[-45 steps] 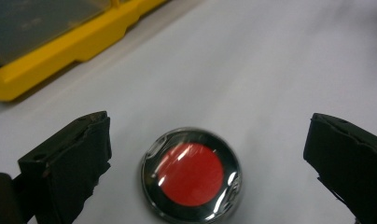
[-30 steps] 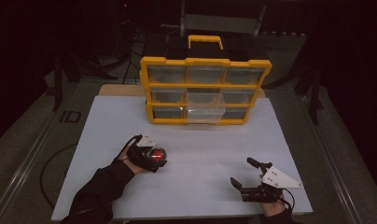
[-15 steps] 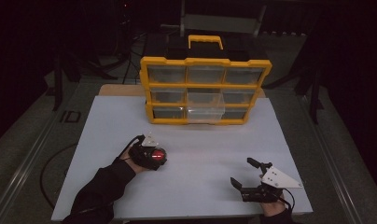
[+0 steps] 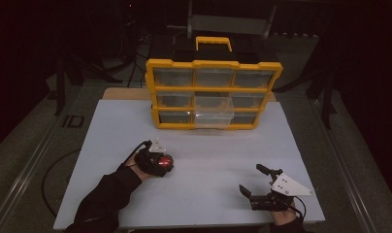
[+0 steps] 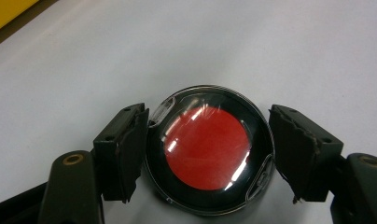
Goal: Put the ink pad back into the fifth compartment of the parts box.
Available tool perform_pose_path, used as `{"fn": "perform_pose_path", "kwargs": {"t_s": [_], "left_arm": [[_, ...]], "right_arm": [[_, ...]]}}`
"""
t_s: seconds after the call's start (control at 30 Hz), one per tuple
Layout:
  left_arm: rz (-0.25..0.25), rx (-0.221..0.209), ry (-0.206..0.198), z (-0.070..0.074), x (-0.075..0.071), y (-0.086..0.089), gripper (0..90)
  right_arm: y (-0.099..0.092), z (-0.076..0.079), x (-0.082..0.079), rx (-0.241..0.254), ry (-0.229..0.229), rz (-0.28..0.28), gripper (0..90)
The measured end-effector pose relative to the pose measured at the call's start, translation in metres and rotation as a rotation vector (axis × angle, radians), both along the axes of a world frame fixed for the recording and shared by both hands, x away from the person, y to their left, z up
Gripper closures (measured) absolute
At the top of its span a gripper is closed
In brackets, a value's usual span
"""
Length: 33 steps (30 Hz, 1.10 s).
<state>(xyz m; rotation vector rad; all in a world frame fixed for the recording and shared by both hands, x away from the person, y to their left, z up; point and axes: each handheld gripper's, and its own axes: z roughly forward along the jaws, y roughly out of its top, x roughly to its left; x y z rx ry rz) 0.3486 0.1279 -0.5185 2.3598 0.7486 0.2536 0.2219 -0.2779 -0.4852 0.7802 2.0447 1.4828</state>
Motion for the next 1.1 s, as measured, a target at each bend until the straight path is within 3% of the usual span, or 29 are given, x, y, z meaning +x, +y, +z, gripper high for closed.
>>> {"fn": "perform_pose_path", "kwargs": {"t_s": [0.23,0.47,0.77,1.1], "left_arm": [[-0.038,0.022,0.013,0.006,-0.001,0.000,31.0],[-0.074,0.015,0.010,0.021,-0.004,0.002,31.1],[-0.095,0.006,-0.018,0.045,-0.009,0.002,31.0],[-0.155,-0.002,-0.017,0.075,-0.017,-0.003,31.0]], "right_arm": [[-0.001,0.000,0.000,0.002,-0.002,-0.006,8.2],[-0.003,0.002,-0.001,0.009,-0.013,-0.020,8.2],[-0.002,0.001,-0.001,0.004,-0.009,-0.017,8.2],[-0.002,0.001,0.000,0.004,-0.008,-0.014,8.2]]}}
